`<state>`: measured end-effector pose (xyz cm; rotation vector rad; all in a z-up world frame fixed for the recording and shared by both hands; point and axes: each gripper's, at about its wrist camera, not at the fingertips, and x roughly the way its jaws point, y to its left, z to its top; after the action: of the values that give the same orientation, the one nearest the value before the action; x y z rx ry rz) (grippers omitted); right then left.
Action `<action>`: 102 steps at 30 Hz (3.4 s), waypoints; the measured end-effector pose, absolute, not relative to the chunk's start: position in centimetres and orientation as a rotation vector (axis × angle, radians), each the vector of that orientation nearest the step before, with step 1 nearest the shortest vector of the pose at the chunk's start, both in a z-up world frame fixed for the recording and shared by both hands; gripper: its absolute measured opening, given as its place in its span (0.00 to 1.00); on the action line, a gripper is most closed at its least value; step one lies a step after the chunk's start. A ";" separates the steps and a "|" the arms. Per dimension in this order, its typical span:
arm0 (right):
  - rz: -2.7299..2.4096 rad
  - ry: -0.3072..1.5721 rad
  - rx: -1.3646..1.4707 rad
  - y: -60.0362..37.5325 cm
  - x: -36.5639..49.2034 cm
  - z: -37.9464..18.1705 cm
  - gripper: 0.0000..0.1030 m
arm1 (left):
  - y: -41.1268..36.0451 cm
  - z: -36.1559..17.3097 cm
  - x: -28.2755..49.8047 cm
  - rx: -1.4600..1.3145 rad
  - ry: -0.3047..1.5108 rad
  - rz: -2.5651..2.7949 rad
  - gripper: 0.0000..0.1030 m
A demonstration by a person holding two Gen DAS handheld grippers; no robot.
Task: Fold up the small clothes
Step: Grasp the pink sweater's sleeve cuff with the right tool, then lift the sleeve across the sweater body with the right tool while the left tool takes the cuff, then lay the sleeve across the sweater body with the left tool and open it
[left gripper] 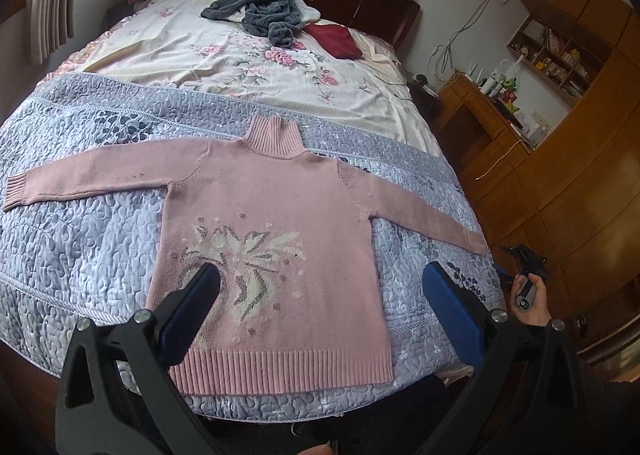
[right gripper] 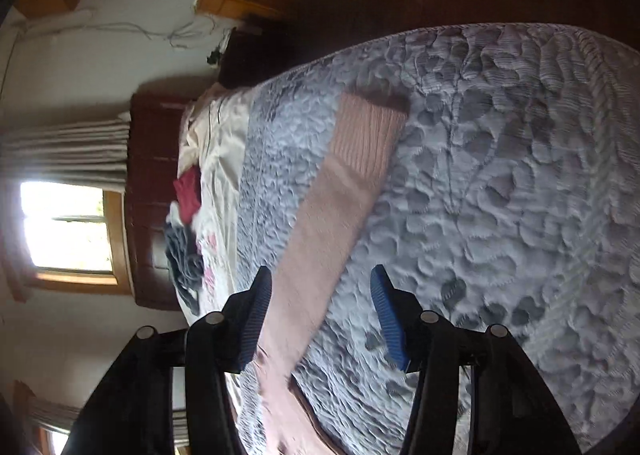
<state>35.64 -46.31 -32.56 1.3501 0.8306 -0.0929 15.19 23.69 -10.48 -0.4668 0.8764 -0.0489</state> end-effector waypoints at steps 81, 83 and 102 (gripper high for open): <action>0.373 1.027 0.257 -7.5 36.4 -32.1 0.52 | 15.9 -42.7 56.0 -1.015 1.423 -0.387 0.04; 0.375 1.029 0.282 -7.7 35.5 -31.9 0.52 | 16.3 -42.0 56.2 -0.992 1.412 -0.378 0.06; 0.442 1.034 0.334 -4.5 33.3 -30.3 0.53 | 34.9 -24.9 53.1 -0.777 1.128 -0.339 0.05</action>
<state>33.29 -4.52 -30.33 0.3345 1.0339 0.4421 53.07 34.94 -24.88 -0.7770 1.1279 -0.3394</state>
